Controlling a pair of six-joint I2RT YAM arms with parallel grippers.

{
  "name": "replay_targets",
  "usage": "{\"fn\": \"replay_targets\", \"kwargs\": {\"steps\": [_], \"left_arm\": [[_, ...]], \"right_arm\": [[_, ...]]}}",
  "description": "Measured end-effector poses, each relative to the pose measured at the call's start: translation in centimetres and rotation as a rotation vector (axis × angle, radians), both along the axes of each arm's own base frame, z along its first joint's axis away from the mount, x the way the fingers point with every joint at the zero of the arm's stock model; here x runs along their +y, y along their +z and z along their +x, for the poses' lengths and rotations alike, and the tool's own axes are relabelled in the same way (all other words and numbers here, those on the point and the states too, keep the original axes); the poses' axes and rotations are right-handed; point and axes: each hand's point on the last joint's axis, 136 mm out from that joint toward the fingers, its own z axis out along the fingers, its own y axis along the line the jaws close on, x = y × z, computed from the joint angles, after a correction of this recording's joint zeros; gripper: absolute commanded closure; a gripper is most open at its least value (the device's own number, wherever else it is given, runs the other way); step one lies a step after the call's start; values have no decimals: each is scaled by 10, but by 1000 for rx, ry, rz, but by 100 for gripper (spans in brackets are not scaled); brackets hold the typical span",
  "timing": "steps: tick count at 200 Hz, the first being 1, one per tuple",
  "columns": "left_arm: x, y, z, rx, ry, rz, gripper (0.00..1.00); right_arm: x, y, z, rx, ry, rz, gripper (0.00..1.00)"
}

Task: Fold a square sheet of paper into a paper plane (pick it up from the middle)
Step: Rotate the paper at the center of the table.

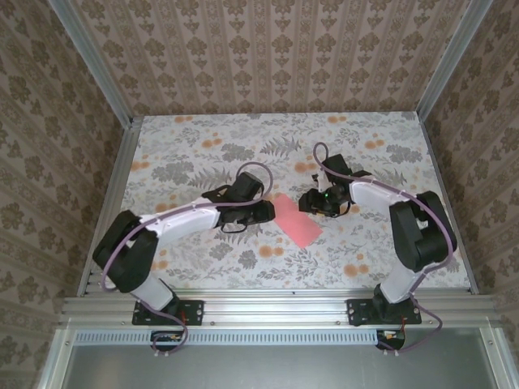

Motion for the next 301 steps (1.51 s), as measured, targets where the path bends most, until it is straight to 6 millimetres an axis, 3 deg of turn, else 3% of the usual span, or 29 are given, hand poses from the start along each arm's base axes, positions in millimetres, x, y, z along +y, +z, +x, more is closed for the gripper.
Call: {"fn": "replay_targets", "kwargs": {"steps": [23,55,78,138,189,257,301], "left_arm": [[-6,-23,-5,70,4,7,52],[-12,-36,-7,117,9,-9,52],[-18,-39,-4,130,11,-35,52],[-19,-48,17,163,46,-88,53],[-33,-48,27,165,24,-120,57],[-32,-51,27,163,1,-102,66],[-31,-51,23,157,-23,-66,68]], "right_arm": [[1,-15,-2,37,22,11,49],[2,-21,-7,42,51,22,51],[1,-21,-11,23,56,46,52],[3,-21,-48,58,73,120,54],[9,-21,-63,96,68,181,55],[-1,-15,-49,32,34,109,54],[1,-20,-53,56,42,109,56]]}}
